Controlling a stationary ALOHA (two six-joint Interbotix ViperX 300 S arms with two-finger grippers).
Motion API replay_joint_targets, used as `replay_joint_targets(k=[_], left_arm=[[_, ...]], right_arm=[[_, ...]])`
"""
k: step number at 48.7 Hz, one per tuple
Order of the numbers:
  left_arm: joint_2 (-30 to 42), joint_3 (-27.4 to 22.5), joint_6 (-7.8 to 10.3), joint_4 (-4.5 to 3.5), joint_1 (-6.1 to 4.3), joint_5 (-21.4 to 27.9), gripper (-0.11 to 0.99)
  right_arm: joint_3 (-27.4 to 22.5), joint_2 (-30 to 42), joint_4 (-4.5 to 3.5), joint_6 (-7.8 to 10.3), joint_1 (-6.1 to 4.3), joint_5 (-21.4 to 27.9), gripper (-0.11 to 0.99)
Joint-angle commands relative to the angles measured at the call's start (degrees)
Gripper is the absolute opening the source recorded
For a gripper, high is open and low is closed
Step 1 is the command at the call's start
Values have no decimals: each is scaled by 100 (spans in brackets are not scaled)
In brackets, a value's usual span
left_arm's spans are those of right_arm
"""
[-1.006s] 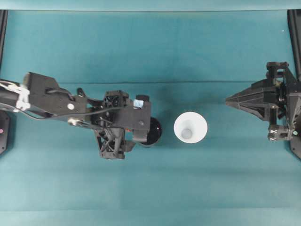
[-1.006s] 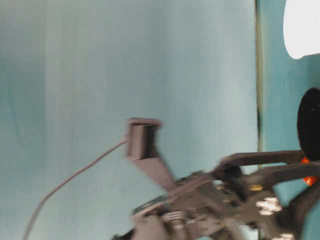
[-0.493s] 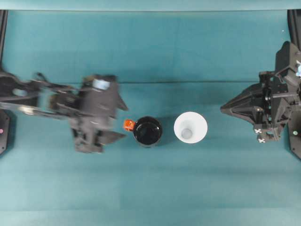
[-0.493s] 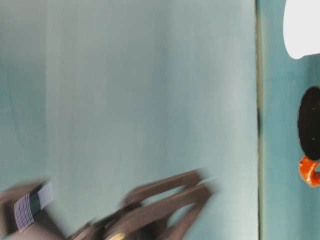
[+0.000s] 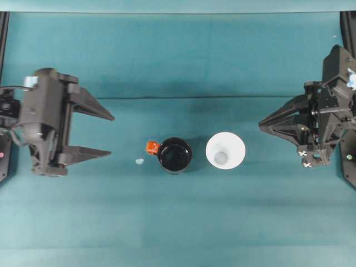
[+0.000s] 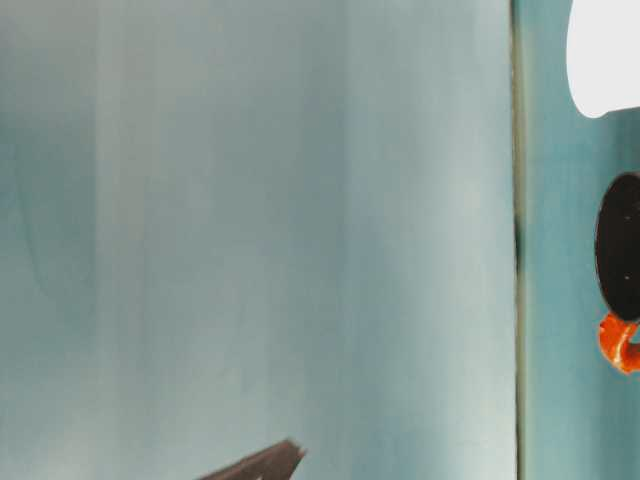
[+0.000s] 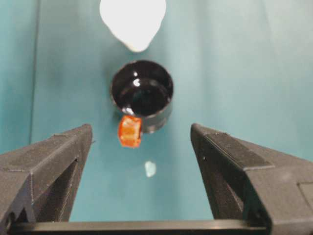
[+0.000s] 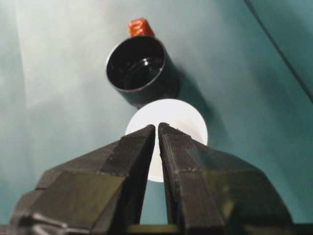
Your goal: Put the paper cup into the moved red handle cup holder.
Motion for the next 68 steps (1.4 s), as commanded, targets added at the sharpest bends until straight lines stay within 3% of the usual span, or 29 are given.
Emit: replay_joint_targets(k=[1,5,9,18,24,35,48,59,63,68], left_arm=[[-132,-18,-9,9,-26,-53,88],[-185,9,-9,9,-26,-53,88],[-211,26,-9,9,-18,-53,88],[-246,44,-18,9,-26,-53,88],[-246,44,-26,9,-26,-53,88],[-246,62,-26,9,-62,-53,88],[-264,88,-26,9,-70,-35,88],[-255,97,-35,18,-79,-44,88],[-255,97,-35,18,-79,-44,88],[-246,97,-35,18,-79,-44,88]], right_arm=[[-229,132,18,79,9,132,1],[-431,378,44,79,9,422,6],[-668,686,62,88,9,756,19],[-1204,1485,97,88,0,1485,70],[-1582,2013,97,97,-105,1846,96],[-2057,2988,97,193,-281,2276,94],[-2347,3876,79,580,-281,2452,94],[-2312,4025,62,606,-290,2443,91],[-2312,4025,70,615,-281,2435,84],[-2338,4034,88,615,-290,2452,59]])
